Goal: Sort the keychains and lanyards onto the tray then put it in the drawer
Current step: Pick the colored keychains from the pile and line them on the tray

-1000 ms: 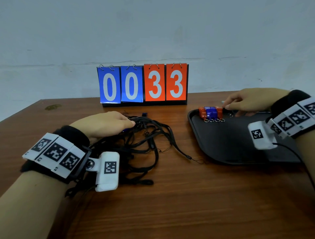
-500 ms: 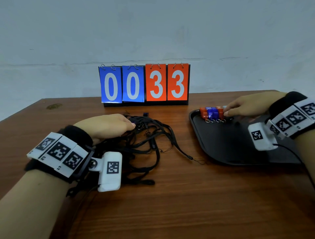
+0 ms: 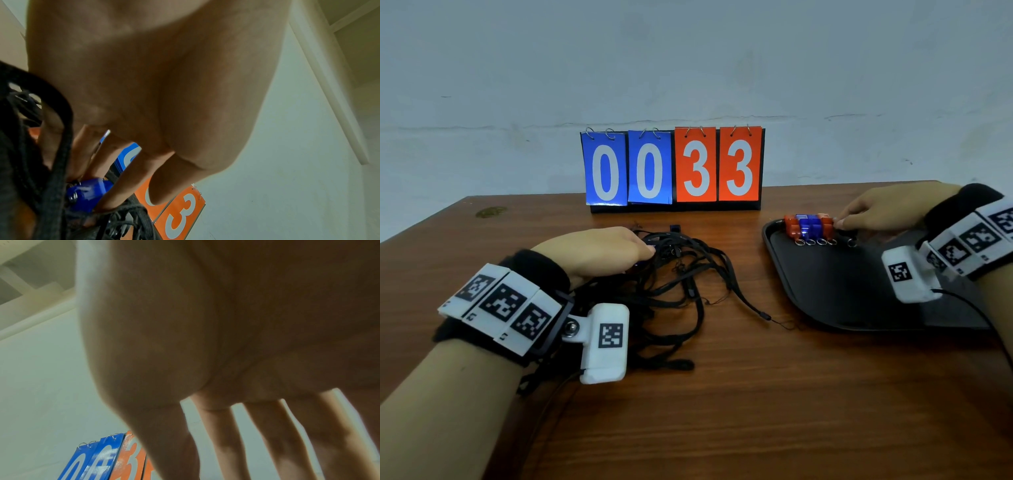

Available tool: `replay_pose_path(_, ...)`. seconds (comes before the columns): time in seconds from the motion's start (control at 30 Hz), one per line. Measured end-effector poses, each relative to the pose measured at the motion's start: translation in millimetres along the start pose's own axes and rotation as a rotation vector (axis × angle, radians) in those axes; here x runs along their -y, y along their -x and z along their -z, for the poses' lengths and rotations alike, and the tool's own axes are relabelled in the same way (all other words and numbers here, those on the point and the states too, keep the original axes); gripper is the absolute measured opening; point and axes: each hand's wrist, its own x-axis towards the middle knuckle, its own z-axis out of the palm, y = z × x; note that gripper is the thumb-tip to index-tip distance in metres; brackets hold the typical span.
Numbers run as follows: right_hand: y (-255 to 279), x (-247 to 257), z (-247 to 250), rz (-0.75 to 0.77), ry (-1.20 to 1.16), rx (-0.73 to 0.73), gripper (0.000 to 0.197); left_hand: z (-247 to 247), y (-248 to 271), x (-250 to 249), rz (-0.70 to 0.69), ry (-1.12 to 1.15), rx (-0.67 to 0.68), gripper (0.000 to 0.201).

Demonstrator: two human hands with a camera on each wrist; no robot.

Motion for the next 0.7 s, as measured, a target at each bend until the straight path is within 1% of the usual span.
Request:
replay_pose_path(0.13,-7.6,-4.7,-0.9,0.004,-0.009,0.088,0.028,0.4,0.4,-1.4,-0.012,-0.030,0.009,0.039)
replay_pose_path(0.27,-7.0,-6.5,-0.1,0.008,-0.078,0.157,0.022,0.8,0.5,-1.8,0.000,-0.047,0.001,0.038)
replay_pose_path(0.33,-4.6,-4.2,-0.6,0.005,-0.125,0.140,0.017,0.6,0.1,-1.4,0.002,-0.065,-0.004,0.039)
replay_pose_path(0.4,-3.2,-1.4,-1.5,-0.015,-0.124,0.045,0.015,0.2,0.3,-1.7,0.002,-0.060,-0.012,0.042)
replay_pose_path(0.43,-4.8,-2.1,-1.3,-0.029,-0.106,0.008,0.017,0.1,0.5,-1.9,0.002,-0.052,-0.024,0.044)
replay_pose_path(0.47,-6.4,-2.9,-1.1,-0.043,-0.089,0.002,0.021,0.4,0.8,-2.0,0.000,-0.046,-0.039,0.045)
replay_pose_path(0.57,-3.9,-1.8,-1.1,-0.067,-0.099,0.077,0.037,1.2,0.7,-3.0,-0.008,-0.060,-0.061,0.047)
replay_pose_path(0.6,-2.3,-0.3,-1.1,-0.074,-0.079,0.085,0.037,1.7,0.8,-3.2,-0.013,-0.067,-0.066,0.045)
replay_pose_path(0.67,1.6,3.9,-1.8,-0.098,-0.009,0.055,0.037,2.3,-0.1,-2.6,-0.023,-0.074,-0.071,0.036)
replay_pose_path(0.7,3.7,6.1,-2.4,-0.107,0.006,0.044,0.037,2.6,0.0,-2.6,-0.028,-0.070,-0.072,0.038)
